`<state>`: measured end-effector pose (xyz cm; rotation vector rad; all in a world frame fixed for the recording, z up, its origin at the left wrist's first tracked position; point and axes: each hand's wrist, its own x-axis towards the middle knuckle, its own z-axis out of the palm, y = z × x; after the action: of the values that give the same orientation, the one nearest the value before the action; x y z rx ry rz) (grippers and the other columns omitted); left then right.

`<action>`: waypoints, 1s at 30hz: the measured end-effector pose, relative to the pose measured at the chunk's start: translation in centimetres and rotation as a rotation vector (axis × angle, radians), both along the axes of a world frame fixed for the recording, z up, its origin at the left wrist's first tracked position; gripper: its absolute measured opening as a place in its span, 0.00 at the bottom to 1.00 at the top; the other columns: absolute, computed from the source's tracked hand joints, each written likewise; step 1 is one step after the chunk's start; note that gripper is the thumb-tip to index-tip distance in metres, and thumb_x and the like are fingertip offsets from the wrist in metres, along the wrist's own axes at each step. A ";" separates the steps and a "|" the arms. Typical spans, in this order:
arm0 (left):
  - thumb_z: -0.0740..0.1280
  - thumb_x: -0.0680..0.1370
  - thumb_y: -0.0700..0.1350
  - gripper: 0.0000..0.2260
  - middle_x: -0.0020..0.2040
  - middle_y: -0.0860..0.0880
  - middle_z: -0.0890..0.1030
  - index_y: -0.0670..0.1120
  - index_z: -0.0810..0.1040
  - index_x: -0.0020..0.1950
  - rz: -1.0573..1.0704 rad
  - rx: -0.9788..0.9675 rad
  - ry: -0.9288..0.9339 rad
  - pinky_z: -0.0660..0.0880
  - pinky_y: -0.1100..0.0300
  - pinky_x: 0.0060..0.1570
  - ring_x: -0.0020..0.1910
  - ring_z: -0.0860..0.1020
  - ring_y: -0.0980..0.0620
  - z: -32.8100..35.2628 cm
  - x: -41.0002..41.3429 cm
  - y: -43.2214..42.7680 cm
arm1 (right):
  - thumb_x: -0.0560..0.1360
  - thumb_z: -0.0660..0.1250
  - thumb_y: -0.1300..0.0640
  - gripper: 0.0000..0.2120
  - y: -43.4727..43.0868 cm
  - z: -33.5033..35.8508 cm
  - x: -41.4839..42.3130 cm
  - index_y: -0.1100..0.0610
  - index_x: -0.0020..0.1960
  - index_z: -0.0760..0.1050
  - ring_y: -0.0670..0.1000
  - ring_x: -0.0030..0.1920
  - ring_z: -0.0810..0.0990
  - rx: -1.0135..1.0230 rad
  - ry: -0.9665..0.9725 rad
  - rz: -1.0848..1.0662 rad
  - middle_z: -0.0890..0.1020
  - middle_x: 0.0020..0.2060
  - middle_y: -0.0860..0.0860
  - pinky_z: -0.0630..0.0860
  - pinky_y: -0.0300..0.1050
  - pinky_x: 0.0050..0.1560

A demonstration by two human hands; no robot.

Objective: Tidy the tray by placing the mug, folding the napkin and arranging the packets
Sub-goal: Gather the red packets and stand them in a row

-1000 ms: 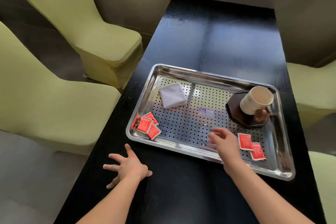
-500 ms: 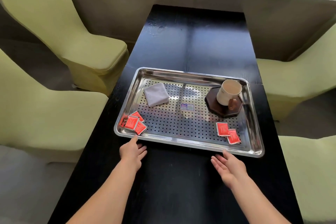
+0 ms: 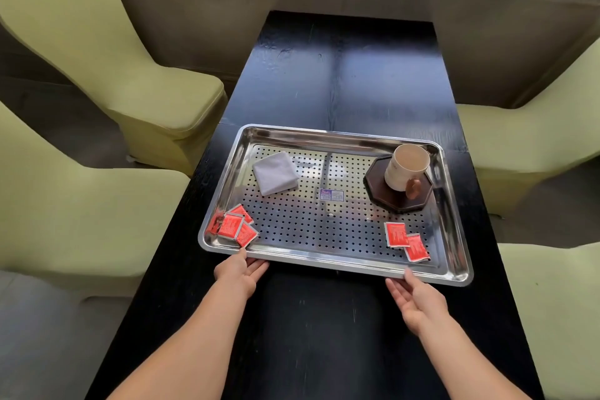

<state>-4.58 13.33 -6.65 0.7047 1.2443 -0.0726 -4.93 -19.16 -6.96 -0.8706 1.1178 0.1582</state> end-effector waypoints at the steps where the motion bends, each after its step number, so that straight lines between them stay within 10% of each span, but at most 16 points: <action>1: 0.61 0.83 0.38 0.13 0.55 0.35 0.80 0.34 0.72 0.66 0.009 -0.002 -0.001 0.77 0.39 0.53 0.59 0.79 0.33 -0.2 0.1 0.0 | 0.80 0.67 0.64 0.05 0.1 0.0 0.0 0.67 0.52 0.73 0.60 0.47 0.83 -0.012 -0.004 0.001 0.80 0.47 0.62 0.84 0.53 0.45; 12: 0.60 0.83 0.36 0.12 0.52 0.34 0.79 0.34 0.72 0.65 0.064 0.031 0.015 0.77 0.36 0.56 0.53 0.80 0.34 -0.9 -1.7 -0.6 | 0.80 0.68 0.63 0.05 1.1 0.4 -2.3 0.65 0.49 0.74 0.61 0.44 0.85 -0.147 0.013 -0.039 0.82 0.47 0.62 0.83 0.46 0.28; 30: 0.59 0.84 0.38 0.06 0.47 0.36 0.80 0.36 0.73 0.53 0.102 0.004 0.011 0.76 0.41 0.52 0.46 0.80 0.36 -1.3 -15.6 -1.3 | 0.80 0.66 0.64 0.03 0.1 1.3 -14.4 0.64 0.50 0.75 0.61 0.45 0.84 -0.118 0.044 -0.021 0.82 0.47 0.62 0.84 0.47 0.31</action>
<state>-20.21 11.99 -7.95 0.6440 1.2893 0.0101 -19.32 -19.09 -5.64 -0.9637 1.1860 0.0944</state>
